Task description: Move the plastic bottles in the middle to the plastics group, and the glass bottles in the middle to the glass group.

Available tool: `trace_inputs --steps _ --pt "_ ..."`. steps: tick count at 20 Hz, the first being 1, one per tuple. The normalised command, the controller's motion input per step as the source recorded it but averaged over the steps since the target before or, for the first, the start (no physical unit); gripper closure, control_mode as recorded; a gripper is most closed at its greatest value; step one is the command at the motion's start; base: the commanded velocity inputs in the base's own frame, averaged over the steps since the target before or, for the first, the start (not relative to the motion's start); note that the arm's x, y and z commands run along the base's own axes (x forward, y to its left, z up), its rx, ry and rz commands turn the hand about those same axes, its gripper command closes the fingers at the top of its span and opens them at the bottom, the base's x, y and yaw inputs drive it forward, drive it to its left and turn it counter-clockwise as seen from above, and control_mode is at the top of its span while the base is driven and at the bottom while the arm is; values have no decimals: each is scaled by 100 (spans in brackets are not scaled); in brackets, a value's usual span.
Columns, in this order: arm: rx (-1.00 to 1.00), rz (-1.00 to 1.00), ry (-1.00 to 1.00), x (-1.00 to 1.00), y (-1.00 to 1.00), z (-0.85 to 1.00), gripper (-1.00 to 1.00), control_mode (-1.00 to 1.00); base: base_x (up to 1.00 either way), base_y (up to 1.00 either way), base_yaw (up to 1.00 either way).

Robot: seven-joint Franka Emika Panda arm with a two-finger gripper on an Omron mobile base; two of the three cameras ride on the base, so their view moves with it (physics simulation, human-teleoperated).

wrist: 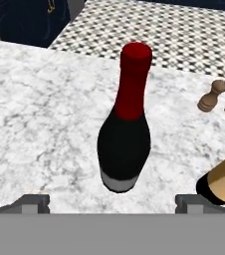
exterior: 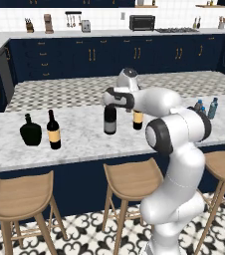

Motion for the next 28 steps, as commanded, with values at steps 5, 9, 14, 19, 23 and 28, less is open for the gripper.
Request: trace_inputs --steps 5,9,14,19,23,28 --pt "-1 -13 4 20 28 -2 -100 -100 0 0 0" --pt "0 -3 9 27 3 -11 -100 -100 0 0 0" --pt "0 0 8 33 -18 -18 -100 -100 0 0 0" --pt "0 0 2 14 -16 -2 -100 -100 0 0 0" --pt "0 0 0 11 -1 -16 -100 -100 0 0 0" --pt "0 0 0 9 0 -28 -100 -100 0 0 0"
